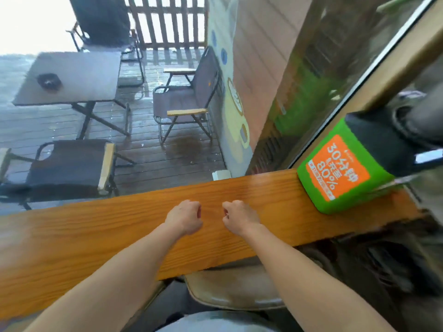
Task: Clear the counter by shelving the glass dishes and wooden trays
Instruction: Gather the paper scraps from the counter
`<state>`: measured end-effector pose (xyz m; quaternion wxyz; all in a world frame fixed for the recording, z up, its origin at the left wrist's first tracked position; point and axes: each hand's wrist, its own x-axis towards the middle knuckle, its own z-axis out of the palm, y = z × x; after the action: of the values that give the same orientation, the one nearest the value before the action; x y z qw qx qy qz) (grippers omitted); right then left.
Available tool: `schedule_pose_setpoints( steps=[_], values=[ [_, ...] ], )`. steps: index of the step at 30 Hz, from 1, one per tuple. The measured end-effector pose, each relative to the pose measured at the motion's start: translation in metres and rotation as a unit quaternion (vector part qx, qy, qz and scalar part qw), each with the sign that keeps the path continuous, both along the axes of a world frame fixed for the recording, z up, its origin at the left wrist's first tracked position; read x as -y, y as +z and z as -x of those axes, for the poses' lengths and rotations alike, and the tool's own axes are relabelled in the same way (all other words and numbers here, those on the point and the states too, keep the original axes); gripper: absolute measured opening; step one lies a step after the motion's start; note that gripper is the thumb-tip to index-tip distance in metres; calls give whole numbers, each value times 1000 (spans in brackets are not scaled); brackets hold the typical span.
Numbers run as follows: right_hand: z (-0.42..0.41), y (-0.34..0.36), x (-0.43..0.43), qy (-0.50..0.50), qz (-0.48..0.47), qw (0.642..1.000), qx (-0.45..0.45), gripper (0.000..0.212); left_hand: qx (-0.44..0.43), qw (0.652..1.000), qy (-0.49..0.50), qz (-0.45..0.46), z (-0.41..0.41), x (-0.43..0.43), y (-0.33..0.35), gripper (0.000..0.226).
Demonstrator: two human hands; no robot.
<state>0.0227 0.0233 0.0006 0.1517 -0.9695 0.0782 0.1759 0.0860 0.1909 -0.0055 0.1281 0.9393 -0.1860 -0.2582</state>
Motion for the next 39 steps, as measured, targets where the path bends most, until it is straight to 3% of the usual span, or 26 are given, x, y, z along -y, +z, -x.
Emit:
schedule_pose_setpoints(
  steps=[9, 17, 25, 28, 32, 39],
  values=[
    [144, 39, 32, -189, 24, 981, 24, 5, 31, 975, -220, 14, 71, 75, 33, 15],
    [225, 58, 96, -318, -27, 943, 90, 12, 49, 942, -330, 32, 135, 180, 59, 20],
    [329, 36, 225, -397, -53, 908, 124, 14, 20, 924, -382, 27, 240, 338, 44, 18],
    [367, 15, 275, -422, -75, 897, 107, 13, -34, 930, -364, 27, 283, 388, 18, 11],
    [391, -31, 324, -444, -97, 889, 65, 13, -108, 942, -319, 3, 311, 432, -35, 21],
    [367, -195, 379, -429, -155, 890, 13, 22, -135, 952, -255, -99, 302, 478, -202, 29]
  ],
)
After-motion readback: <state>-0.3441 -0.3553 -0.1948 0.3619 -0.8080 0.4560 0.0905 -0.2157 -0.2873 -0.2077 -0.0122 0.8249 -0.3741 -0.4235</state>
